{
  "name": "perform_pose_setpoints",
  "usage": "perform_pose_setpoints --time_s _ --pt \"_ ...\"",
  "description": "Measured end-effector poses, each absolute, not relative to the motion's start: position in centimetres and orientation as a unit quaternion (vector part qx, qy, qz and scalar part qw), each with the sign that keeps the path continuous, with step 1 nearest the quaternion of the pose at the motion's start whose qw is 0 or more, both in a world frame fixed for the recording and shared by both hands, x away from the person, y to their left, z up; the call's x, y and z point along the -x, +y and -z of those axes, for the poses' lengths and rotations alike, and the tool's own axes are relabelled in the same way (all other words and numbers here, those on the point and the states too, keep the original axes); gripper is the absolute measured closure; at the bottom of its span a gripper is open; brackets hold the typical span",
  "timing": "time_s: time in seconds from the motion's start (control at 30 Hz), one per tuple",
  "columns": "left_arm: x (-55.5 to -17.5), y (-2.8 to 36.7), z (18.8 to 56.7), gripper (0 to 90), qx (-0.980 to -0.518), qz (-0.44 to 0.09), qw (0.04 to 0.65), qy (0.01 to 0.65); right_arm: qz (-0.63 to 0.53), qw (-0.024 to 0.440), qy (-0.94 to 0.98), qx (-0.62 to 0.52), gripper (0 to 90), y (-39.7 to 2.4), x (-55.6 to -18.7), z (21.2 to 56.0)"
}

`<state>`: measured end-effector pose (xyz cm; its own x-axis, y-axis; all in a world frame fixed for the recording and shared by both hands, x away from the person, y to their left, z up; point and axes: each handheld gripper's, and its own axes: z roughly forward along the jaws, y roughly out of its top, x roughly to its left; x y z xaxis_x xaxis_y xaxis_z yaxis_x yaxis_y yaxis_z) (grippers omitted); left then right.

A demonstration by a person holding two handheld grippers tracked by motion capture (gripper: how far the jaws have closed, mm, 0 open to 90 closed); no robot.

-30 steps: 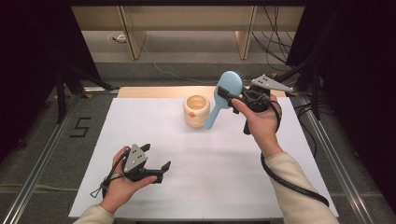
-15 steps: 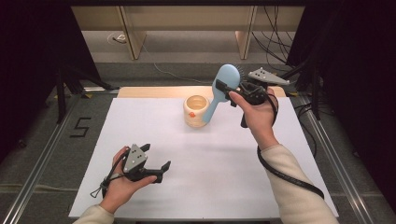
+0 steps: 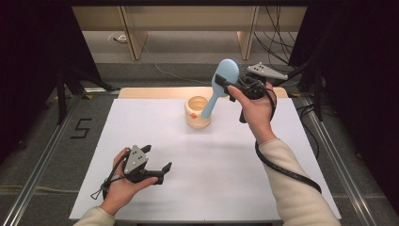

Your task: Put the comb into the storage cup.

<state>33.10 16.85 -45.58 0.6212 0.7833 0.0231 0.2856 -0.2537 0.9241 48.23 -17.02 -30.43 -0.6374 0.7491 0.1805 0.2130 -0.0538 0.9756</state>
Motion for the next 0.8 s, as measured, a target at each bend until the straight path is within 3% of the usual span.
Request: perform_pose_setpoints --time_s 0.8 --pt "-33.2 16.8 45.7 5.7 -0.75 -0.247 0.498 0.359 -0.616 0.235 0.653 -0.372 50.4 -15.8 -50.5 29.9"
